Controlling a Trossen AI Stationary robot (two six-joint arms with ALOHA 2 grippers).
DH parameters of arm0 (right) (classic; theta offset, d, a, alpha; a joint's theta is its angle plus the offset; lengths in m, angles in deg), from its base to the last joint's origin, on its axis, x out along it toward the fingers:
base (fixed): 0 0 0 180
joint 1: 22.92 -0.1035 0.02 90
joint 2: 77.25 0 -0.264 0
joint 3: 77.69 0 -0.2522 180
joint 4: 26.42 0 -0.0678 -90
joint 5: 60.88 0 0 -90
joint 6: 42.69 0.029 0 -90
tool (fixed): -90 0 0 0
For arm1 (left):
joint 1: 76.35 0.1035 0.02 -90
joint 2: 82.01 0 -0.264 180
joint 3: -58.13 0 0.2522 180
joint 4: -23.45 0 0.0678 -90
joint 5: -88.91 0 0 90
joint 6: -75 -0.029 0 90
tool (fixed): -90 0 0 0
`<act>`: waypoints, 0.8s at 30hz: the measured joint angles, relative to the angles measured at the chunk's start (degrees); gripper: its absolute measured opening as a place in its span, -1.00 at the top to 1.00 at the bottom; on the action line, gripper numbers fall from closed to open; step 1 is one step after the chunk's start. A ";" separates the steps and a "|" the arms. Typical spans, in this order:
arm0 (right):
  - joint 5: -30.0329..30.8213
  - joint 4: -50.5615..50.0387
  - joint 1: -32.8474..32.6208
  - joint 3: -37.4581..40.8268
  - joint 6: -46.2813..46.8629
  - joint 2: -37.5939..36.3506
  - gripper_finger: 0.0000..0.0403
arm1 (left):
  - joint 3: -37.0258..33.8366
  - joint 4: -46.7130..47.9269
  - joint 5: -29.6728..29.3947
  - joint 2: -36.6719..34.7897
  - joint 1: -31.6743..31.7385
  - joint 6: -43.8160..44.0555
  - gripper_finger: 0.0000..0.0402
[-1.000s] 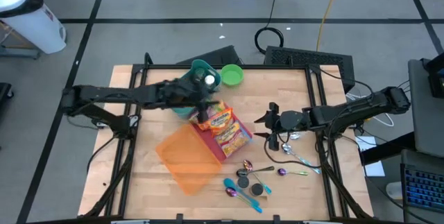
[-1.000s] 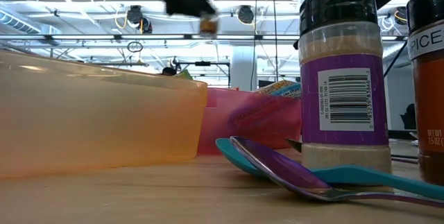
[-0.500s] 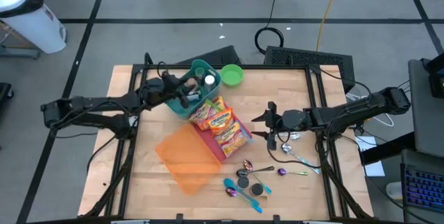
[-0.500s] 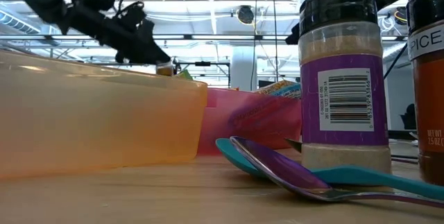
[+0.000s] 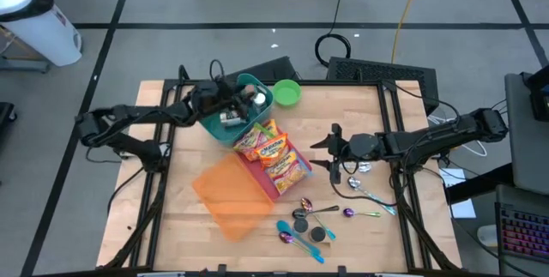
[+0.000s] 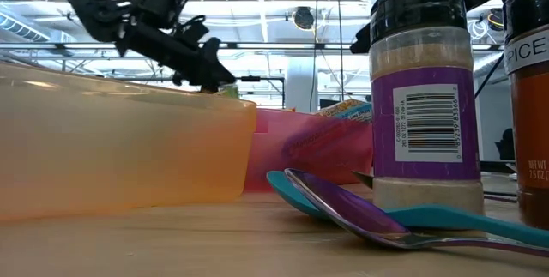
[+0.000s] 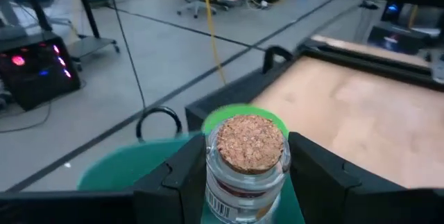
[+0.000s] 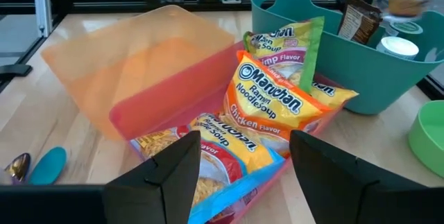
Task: Pick & Place Food Item
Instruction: Put the brown seasoning bottle into the green bin
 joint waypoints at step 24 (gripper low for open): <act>-0.17 0.39 0.02 0.00 -0.61 0.00 -0.04 | 3.02 -1.16 0.82 7.88 7.03 2.42 0.15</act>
